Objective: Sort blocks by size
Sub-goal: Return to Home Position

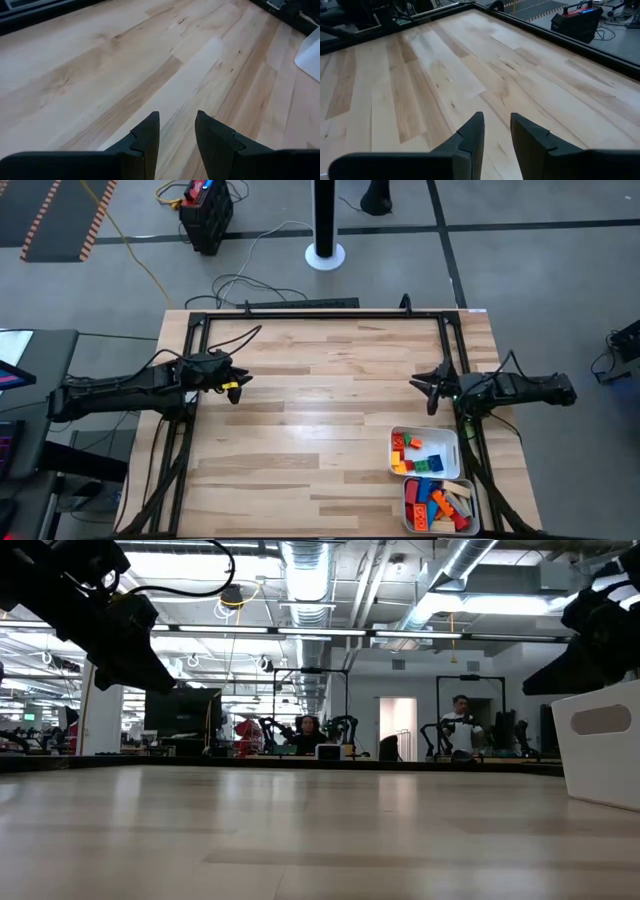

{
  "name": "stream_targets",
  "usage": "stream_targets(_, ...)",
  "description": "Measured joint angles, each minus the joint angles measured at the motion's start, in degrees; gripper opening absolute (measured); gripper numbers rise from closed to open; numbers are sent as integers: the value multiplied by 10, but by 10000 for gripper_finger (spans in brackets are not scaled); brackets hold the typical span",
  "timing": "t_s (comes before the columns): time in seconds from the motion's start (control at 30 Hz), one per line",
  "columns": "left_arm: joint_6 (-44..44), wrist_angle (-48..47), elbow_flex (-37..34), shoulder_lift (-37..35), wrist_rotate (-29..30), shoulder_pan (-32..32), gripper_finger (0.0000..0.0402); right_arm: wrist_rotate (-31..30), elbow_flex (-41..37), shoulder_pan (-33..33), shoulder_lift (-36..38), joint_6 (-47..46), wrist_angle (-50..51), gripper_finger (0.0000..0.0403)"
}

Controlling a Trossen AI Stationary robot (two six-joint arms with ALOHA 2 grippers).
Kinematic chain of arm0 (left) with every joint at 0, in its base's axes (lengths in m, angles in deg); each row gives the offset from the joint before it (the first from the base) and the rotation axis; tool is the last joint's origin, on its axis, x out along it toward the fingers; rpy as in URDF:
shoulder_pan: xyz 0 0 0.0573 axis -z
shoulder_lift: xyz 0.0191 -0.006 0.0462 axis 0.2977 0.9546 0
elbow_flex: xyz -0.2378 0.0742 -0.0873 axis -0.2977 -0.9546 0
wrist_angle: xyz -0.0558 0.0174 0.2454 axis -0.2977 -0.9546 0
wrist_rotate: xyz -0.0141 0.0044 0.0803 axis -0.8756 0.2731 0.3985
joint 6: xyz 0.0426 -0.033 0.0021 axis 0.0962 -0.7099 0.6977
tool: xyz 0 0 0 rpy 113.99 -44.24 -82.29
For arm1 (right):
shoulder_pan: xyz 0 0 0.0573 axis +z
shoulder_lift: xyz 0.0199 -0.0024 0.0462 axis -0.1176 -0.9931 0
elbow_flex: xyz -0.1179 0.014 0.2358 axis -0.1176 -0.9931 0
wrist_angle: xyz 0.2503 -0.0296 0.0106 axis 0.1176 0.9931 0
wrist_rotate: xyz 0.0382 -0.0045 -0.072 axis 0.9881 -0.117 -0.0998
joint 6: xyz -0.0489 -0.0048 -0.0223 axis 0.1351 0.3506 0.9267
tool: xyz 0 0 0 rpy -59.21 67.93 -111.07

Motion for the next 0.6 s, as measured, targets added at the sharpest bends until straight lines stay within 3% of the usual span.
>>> stream_targets(0.6, 0, 0, 0, 0, 0, 0, 116, 0, 0, 0, -4, -2, 1, 122)
